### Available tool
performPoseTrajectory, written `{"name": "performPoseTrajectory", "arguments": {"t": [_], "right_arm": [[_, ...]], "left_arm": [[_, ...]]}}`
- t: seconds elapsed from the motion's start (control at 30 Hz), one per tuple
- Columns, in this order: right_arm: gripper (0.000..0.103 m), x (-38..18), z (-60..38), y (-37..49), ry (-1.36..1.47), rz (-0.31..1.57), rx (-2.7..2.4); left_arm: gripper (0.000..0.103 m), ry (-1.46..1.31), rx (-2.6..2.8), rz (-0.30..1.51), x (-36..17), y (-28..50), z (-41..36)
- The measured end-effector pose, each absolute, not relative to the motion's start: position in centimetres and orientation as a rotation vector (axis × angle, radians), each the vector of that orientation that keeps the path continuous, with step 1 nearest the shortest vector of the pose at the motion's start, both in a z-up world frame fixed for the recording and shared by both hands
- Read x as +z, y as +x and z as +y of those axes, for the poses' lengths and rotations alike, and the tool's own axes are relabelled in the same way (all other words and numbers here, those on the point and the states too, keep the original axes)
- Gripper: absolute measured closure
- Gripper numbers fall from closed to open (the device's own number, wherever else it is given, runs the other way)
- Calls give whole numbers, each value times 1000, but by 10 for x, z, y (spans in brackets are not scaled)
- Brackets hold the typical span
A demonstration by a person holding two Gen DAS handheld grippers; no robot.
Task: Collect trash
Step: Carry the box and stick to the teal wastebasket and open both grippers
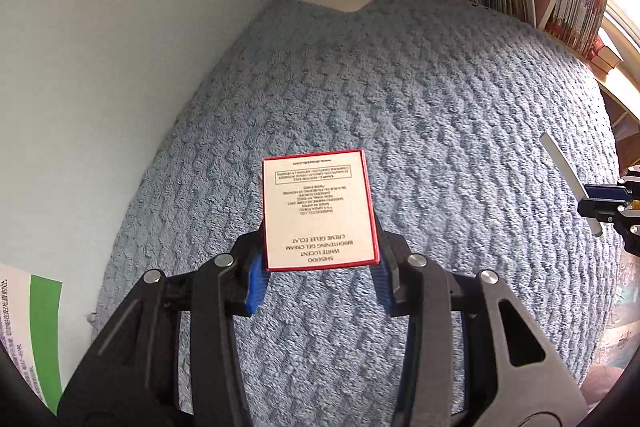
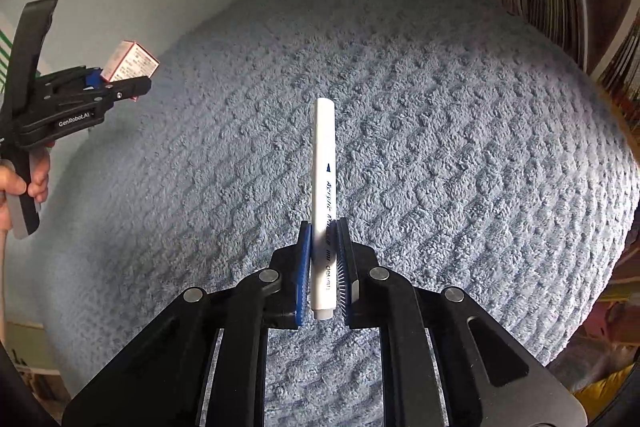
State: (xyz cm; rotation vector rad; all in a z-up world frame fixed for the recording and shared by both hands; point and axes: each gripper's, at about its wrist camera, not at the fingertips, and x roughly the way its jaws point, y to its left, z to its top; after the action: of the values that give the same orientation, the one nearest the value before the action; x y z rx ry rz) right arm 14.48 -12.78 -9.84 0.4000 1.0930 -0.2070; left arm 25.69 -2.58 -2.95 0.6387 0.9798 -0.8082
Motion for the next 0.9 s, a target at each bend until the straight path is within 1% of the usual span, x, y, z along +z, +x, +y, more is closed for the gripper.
{"name": "performPoseTrajectory", "arguments": {"t": [0.37, 0.63, 0.9], "right_arm": [[90, -81, -163, 62, 422, 1020, -207], [90, -74, -223, -43, 456, 988, -247], [90, -101, -290, -169, 551, 977, -342]], "left_arm": [[64, 650, -837, 963, -9, 180, -63], [64, 669, -897, 955, -6, 98, -121], [64, 733, -1045, 957, -19, -17, -206]]}}
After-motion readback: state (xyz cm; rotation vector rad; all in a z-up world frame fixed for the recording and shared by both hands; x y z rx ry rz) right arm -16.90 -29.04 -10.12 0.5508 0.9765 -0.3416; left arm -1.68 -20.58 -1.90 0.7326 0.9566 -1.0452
